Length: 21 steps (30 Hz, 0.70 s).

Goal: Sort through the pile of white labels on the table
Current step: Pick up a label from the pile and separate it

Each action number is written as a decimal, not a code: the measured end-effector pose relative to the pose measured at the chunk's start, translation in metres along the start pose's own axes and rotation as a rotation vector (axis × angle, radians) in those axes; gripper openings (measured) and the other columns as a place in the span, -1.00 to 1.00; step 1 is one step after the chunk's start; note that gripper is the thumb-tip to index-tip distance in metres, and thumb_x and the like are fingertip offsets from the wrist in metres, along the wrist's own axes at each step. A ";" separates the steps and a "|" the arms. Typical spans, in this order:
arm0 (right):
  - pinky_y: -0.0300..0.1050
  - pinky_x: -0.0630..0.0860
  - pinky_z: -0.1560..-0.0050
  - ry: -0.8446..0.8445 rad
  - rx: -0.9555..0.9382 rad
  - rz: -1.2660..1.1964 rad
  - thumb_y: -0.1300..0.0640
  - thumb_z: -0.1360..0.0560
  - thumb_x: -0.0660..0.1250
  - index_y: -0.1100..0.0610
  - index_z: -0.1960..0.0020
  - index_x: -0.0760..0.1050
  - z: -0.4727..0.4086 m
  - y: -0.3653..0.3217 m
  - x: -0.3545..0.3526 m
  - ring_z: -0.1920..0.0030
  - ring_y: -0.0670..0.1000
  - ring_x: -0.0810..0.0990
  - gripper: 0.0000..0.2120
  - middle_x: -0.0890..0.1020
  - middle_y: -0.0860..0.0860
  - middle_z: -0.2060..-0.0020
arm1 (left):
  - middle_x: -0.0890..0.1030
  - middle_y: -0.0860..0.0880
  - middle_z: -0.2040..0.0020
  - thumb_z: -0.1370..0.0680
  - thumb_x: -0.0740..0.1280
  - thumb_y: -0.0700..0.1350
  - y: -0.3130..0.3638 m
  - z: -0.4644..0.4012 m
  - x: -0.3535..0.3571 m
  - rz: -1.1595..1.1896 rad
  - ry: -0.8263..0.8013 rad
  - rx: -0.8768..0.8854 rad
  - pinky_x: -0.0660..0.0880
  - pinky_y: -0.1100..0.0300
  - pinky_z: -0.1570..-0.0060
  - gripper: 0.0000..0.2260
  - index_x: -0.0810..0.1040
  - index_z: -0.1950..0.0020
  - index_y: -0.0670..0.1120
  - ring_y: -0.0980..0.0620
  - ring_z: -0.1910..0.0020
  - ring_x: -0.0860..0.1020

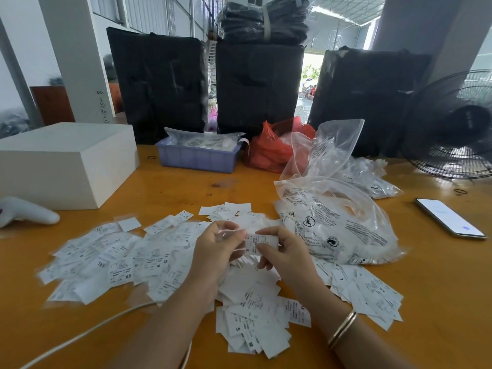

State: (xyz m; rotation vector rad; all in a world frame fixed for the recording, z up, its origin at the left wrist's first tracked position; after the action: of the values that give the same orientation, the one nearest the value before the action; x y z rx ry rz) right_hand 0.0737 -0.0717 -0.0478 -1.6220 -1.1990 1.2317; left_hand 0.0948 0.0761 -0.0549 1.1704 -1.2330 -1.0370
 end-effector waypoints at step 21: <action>-0.29 0.33 0.53 0.031 0.187 -0.154 0.14 -0.57 0.27 0.07 0.09 0.54 0.000 0.003 -0.001 0.56 -0.09 0.42 -0.90 0.52 -0.06 0.51 | 0.69 0.00 0.14 -0.46 0.45 -0.18 0.000 0.004 0.008 -0.066 -0.183 0.027 0.54 0.35 0.29 -0.76 0.56 -0.07 0.05 0.11 0.18 0.67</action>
State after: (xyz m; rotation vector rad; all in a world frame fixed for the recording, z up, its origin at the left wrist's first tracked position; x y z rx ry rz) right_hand 0.0740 -0.0734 -0.0507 -1.3817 -1.1314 1.1800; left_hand 0.0916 0.0681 -0.0536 1.1639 -1.3617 -1.2009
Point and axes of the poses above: each hand's wrist, its own z-axis away from the middle knuckle, its own x-axis out of the palm, y = z × x, the point moved 4 cm from there along -z, towards the middle knuckle
